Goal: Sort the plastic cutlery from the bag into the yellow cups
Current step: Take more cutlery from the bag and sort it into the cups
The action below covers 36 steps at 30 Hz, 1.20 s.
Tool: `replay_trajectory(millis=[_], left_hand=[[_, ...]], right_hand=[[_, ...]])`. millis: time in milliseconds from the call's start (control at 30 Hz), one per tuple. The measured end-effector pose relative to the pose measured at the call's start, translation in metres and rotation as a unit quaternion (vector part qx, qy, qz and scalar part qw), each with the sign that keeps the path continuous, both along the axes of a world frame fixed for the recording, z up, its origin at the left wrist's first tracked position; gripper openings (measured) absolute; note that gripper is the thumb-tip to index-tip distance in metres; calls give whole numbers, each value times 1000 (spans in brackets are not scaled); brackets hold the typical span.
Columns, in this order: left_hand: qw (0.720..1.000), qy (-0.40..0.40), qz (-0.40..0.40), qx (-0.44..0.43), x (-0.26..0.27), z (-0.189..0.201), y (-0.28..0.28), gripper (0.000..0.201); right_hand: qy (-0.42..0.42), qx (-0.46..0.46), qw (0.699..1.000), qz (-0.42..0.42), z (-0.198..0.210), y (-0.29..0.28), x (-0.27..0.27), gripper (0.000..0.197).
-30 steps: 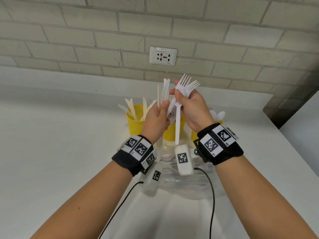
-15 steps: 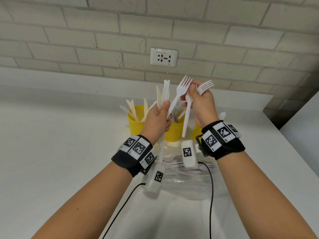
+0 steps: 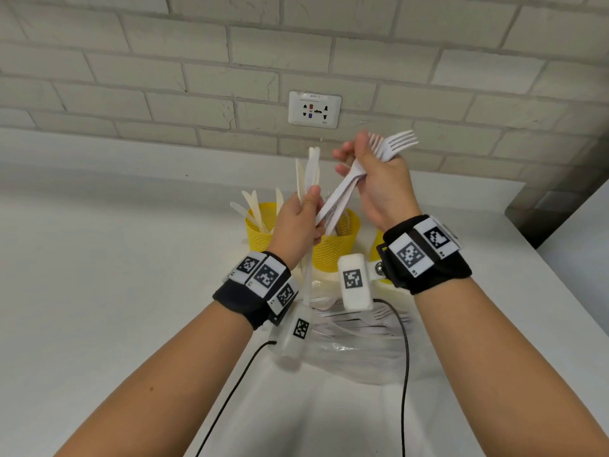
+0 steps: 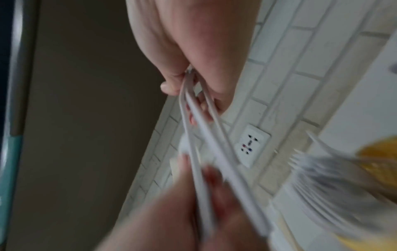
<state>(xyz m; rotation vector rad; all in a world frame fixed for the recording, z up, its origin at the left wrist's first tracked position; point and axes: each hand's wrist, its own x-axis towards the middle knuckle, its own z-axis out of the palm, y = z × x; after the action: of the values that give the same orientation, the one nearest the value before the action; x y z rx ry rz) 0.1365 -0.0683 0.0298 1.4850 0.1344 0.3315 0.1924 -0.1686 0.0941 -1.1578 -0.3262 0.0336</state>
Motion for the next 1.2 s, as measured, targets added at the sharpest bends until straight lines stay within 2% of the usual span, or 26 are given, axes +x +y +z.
replay_trajectory(millis=[100,167,367,500,633,733,800,900,967,1100,1200], left_hand=[[997,9,53,-51,4,3,13,35],[994,-13,77,-74,5,7,22,35],[980,-151,85,-101,2,63,45,38],[964,-228,108,-82,9,83,61,38],[960,-252,121,-15,29,63,70,31],[969,-205,129,39,41,31,69,26],[975,-146,133,101,46,2,69,21],[975,-42,110,191,49,-30,69,16],[969,-4,115,221,50,-36,70,23],[960,50,97,256,49,-23,71,40],[930,104,54,349,44,-18,71,55]], right_hand=[[-45,45,998,-8,19,-7,7,17],[-83,39,995,-38,22,-11,16,18],[-93,-112,983,-115,-22,-2,35,14],[-56,-138,983,-109,-56,5,38,14],[-31,-213,973,-86,-78,7,37,6],[2,-267,962,-52,-87,0,35,12],[15,-274,961,-33,-89,-4,34,25],[-22,-292,955,-54,-86,-5,34,43],[-37,-294,952,-69,-80,-5,33,45],[-69,-324,938,-99,-64,-9,36,44],[-77,-333,935,-93,-40,-17,32,35]])
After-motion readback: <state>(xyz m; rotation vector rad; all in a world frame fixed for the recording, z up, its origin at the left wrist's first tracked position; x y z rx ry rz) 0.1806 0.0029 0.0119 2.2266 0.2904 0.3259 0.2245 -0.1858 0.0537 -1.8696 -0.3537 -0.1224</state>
